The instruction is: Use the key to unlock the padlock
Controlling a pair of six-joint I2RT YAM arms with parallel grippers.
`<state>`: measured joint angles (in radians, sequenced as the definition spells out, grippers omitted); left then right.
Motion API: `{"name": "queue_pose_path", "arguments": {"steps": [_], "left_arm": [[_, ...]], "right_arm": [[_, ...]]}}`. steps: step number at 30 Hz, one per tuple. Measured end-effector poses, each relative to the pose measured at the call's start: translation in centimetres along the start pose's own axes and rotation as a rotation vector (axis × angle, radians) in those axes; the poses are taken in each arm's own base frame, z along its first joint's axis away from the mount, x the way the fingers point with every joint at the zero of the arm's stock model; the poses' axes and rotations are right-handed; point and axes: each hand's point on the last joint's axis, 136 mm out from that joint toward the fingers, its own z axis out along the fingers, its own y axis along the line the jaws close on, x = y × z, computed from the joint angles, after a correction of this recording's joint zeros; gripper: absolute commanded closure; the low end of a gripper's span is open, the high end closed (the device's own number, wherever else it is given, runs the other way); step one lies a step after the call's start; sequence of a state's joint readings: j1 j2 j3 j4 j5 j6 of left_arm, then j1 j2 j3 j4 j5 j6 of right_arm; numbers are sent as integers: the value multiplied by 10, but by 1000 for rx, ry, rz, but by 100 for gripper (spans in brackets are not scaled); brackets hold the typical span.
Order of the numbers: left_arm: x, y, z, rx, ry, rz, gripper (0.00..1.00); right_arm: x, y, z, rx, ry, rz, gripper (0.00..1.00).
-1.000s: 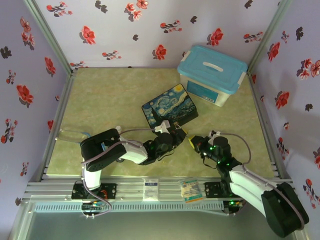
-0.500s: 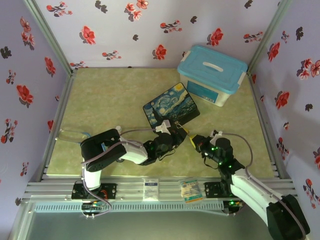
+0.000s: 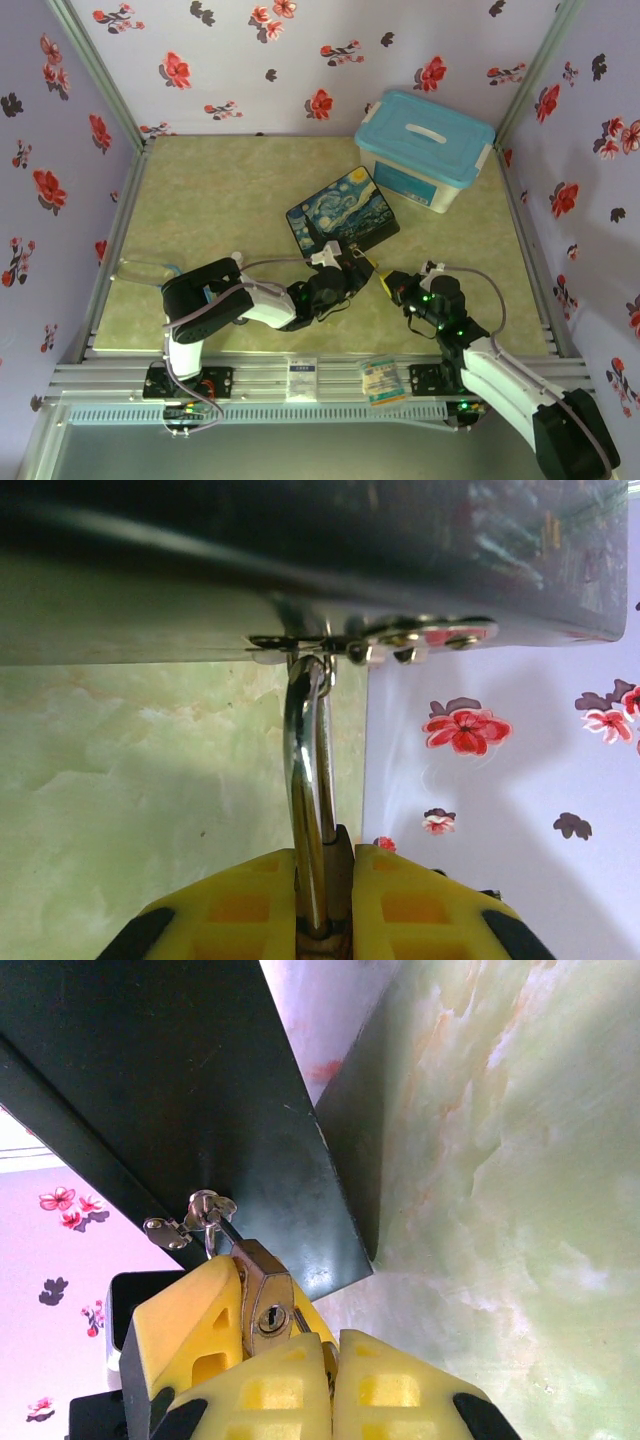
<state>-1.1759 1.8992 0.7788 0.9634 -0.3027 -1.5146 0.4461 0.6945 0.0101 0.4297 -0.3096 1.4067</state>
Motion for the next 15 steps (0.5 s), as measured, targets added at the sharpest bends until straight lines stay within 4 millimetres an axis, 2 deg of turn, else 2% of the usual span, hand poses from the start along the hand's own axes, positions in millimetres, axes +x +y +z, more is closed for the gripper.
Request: {"name": "queue_pose_path", "arguments": {"steps": [15], "left_arm": [[1, 1, 1, 5, -1, -3, 100]], "right_arm": [[-2, 1, 0, -5, -11, -2, 100]]}}
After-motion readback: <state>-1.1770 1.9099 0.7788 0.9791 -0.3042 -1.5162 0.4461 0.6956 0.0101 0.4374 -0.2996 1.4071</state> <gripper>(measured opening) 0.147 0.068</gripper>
